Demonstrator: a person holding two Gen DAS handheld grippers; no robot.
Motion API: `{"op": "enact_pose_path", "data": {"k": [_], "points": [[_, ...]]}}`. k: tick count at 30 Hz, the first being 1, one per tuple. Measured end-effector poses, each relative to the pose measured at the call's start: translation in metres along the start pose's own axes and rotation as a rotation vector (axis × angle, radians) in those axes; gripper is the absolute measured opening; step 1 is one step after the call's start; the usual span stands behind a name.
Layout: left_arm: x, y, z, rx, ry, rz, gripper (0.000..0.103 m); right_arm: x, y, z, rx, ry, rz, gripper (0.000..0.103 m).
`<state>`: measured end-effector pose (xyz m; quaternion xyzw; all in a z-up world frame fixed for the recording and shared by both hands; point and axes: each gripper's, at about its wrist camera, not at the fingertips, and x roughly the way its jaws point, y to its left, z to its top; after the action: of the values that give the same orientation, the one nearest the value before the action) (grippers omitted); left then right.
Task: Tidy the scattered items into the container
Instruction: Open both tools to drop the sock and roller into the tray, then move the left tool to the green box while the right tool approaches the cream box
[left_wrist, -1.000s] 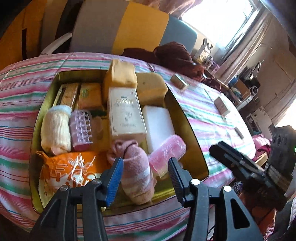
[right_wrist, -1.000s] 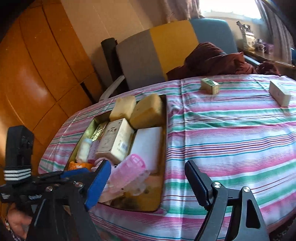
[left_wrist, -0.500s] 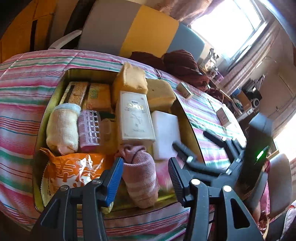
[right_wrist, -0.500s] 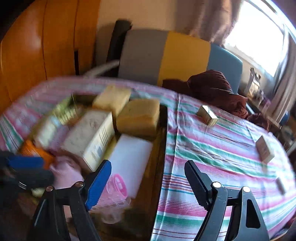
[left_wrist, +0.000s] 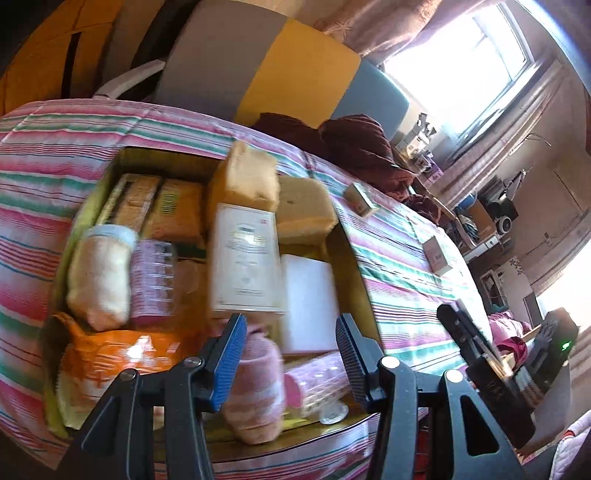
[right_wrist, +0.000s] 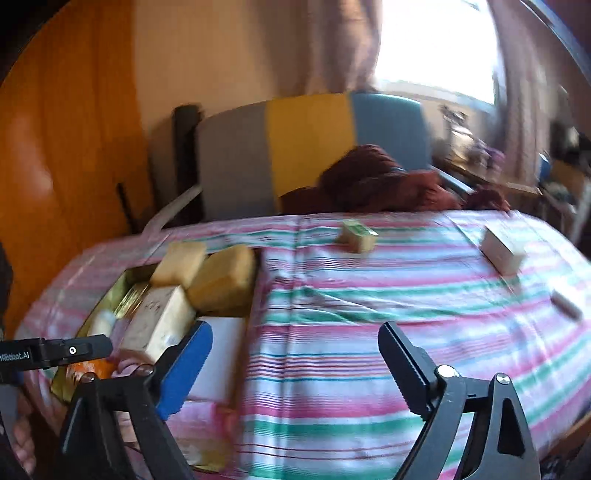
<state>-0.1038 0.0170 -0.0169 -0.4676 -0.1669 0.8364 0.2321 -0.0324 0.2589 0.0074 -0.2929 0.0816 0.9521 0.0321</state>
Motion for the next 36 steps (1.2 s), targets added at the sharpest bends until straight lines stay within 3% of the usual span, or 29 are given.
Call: {"op": "enact_pose_path", "data": {"k": [9, 16, 21, 25, 29, 36], "points": [[0.035, -0.07, -0.001, 0.134, 0.024, -0.036, 0.051, 0.006, -0.056, -0.032, 0.119, 0.053, -0.055, 0.097], [0.075, -0.121, -0.003, 0.211, 0.113, -0.094, 0.053, 0.007, -0.1, -0.049, 0.177, 0.07, -0.143, 0.097], [0.104, -0.154, -0.003, 0.275, 0.168, -0.104, 0.055, 0.006, -0.141, -0.055, 0.297, 0.059, -0.156, 0.099], [0.133, -0.181, 0.003, 0.285, 0.219, -0.119, 0.055, 0.009, -0.169, -0.052, 0.322, 0.056, -0.201, 0.1], [0.155, -0.204, 0.006, 0.307, 0.215, -0.116, 0.055, 0.006, -0.202, -0.045, 0.361, 0.043, -0.249, 0.1], [0.205, -0.233, 0.011, 0.294, 0.269, -0.113, 0.056, 0.008, -0.25, -0.02, 0.321, 0.055, -0.34, 0.1]]}}
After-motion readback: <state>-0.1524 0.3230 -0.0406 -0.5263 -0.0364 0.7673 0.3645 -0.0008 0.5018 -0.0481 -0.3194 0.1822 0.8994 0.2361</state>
